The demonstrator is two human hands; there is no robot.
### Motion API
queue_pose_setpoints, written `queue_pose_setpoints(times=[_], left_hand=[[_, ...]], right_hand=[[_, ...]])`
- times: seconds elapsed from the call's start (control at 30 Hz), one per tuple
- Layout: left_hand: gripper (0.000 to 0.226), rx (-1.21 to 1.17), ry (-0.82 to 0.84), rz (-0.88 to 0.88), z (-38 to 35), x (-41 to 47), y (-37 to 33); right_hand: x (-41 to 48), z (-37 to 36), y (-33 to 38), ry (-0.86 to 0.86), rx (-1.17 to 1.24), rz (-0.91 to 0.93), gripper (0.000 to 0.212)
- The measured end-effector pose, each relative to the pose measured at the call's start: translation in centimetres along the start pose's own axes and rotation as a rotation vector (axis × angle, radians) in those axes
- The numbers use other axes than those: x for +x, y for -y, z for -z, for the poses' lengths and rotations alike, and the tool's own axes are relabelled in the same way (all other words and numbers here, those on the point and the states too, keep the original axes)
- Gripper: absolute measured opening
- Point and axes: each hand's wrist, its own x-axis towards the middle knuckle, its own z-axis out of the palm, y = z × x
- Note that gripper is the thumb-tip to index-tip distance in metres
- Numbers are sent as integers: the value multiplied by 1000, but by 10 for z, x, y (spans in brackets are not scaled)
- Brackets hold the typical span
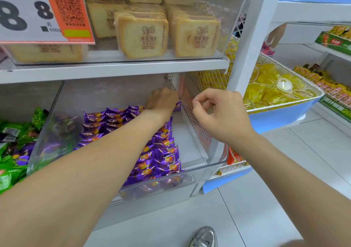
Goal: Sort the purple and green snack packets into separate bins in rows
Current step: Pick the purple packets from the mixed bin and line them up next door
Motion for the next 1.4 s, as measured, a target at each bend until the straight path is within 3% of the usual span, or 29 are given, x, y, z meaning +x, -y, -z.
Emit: queue_pose_setpoints(times=[0.17,0.27,0.37,0.47,0.57,0.63,0.73,0.8,0.9,0.97,1.1,1.2,1.4], left_hand=[[32,49,22,-58,8,-16,11],[21,-39,-50,-53,30,-48,23],[13,-154,-129,-52,58,-98,39],[12,-108,-187,-121,84,-150,61],[14,35,-230,-44,111,-197,89],[19,141,-254,102,129,-224,105],[37,110,-117,451,145,-250,138],[34,-3,1,550,142,-253,176],[18,-195,314,398,123,-246,233],[33,-222,435,261,106,-238,253],[56,-257,407,197,75,-219,261],[62,-230,477,177,58,-207,262],[22,-247,524,56,65,-199,260]], right_hand=[[-1,-1,14,9,-182,46,9],[0,0,27,47,-204,115,10],[1,-2,47,137,-5,172,7],[-2,-8,78,247,138,203,11],[-7,-20,114,403,132,224,15],[-13,-30,139,535,56,332,27],[-25,-46,175,739,1,527,35],[-29,-52,193,808,-6,552,33],[-25,-59,210,850,-52,548,32],[-18,-64,212,877,-94,529,31],[-7,-75,210,924,-186,468,31],[-4,-83,209,957,-193,442,31],[-5,-87,207,961,-172,426,32]])
